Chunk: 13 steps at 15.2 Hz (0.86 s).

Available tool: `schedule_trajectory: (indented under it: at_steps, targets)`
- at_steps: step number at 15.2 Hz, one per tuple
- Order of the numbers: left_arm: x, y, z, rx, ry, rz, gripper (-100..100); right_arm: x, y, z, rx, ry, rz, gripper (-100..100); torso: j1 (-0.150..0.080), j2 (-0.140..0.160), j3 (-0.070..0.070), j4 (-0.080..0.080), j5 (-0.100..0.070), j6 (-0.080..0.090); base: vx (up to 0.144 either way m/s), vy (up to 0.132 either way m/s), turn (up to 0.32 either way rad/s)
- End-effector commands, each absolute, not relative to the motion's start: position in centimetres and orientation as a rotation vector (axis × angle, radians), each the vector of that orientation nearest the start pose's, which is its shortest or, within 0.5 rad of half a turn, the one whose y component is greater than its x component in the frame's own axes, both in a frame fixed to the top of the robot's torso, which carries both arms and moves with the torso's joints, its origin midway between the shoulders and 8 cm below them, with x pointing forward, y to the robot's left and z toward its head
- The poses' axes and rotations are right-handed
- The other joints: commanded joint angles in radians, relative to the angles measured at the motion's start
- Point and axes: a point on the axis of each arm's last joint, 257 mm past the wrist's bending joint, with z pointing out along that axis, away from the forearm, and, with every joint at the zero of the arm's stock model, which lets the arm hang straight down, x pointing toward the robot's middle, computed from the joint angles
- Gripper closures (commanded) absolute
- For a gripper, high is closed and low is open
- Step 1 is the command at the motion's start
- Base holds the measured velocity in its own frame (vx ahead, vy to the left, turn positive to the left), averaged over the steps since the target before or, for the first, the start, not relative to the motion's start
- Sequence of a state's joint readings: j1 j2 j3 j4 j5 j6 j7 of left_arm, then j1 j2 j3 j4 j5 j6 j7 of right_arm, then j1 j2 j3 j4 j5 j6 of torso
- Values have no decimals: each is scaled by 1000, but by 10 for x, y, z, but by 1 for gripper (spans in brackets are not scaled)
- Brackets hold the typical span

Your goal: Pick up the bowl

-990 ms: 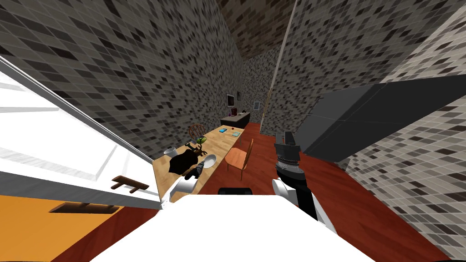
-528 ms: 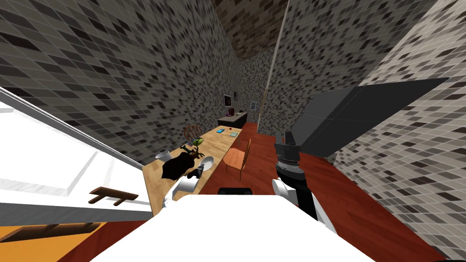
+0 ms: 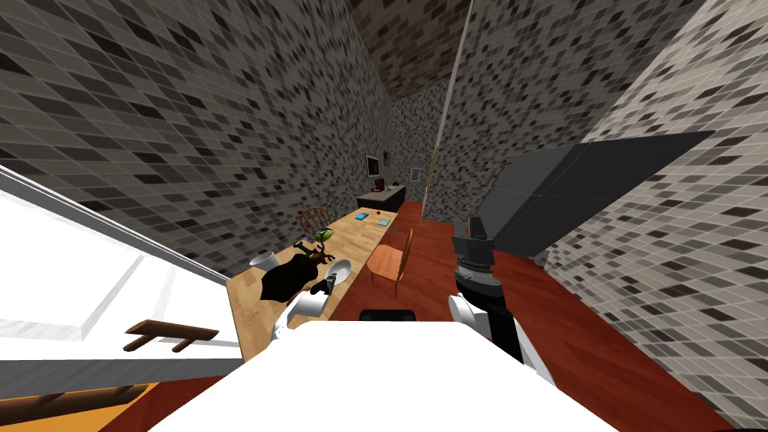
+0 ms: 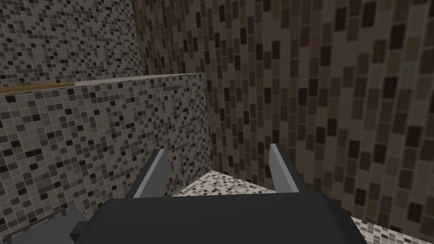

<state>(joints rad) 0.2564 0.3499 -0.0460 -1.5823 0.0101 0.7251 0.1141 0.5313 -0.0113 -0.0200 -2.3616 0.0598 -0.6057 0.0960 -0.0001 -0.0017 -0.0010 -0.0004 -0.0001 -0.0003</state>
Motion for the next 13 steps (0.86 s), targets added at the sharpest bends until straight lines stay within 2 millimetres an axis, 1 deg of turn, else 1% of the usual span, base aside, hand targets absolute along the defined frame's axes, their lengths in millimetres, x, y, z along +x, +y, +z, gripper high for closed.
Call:
schedule_trajectory:
  at_steps: [1,2,3,7,8,11,12,13]
  targets:
    - [347,397,-477,-1744,1797,-307,-100,306,-270,68,446,567,1179,0,0,0,0,0,0,0,26,12,-8]
    - [346,396,-475,-1745,1798,-305,-100,306,-270,68,446,567,1179,0,0,0,0,0,0,0,16,7,-4]
    - [347,396,-475,-1744,1798,-307,100,306,-270,68,446,567,1179,0,0,0,0,0,0,0,6,3,-1]
    - [347,396,-475,-1744,1797,-307,100,306,-270,68,446,566,1179,0,-1,2,1,0,0,0,0,0,0]
    - [346,396,-469,-1743,1799,-306,100,306,-270,68,446,566,1179,0,-1,2,1,0,-1,0,-12,-6,9]
    - [344,394,-462,-1742,1801,-306,100,306,-270,68,446,566,1179,0,-3,4,2,1,-1,0,-29,-16,12]
    - [344,394,-460,-1742,1801,-306,100,306,-270,68,446,566,1179,0,-3,5,3,1,-1,0,-29,-12,9]
    - [345,394,-462,-1741,1800,-307,100,306,-270,68,446,566,1179,0,-3,5,3,1,-1,0,-17,-5,5]
